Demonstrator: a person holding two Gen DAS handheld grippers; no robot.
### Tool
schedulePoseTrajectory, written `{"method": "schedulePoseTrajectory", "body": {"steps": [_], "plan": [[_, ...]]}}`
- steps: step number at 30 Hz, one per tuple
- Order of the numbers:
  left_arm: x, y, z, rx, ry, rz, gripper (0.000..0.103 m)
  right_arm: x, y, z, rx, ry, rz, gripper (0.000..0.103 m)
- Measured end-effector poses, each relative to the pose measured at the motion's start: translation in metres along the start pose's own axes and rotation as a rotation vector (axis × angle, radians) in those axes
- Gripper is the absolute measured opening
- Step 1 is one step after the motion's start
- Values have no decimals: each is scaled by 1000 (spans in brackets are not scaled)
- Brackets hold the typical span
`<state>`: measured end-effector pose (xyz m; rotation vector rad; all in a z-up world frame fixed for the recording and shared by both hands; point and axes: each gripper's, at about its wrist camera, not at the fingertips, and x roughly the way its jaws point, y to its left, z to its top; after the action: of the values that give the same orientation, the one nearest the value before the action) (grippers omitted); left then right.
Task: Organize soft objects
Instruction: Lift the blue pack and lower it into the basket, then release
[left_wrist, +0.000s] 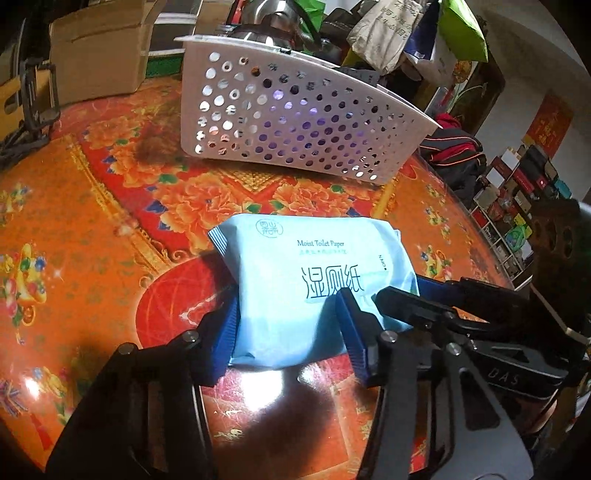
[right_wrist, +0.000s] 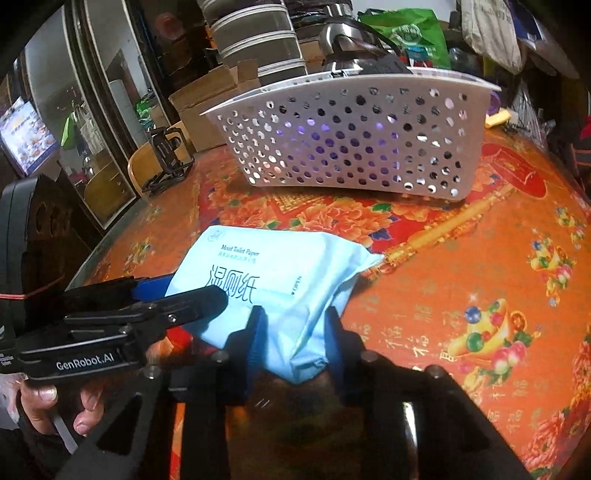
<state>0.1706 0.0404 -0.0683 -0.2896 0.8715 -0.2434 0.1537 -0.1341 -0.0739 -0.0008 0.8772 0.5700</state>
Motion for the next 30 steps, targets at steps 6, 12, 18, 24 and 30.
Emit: {"method": "schedulePoseTrajectory", "body": {"steps": [6, 12, 18, 24, 30], "plan": [[-9, -10, -3, 38, -43, 24, 45, -14, 3, -4, -9, -42, 1, 24], [-34, -25, 3, 80, -125, 25, 45, -50, 13, 13, -49, -132, -26, 24], [-66, -47, 32, 121, -212, 19, 45, -86, 19, 59, -101, -211, -75, 24], [-90, -65, 101, 134, -272, -6, 45, -100, 13, 137, -133, -275, -111, 24], [-76, -68, 175, 117, -264, -12, 45, -78, -9, 195, -106, -254, -114, 24]]}}
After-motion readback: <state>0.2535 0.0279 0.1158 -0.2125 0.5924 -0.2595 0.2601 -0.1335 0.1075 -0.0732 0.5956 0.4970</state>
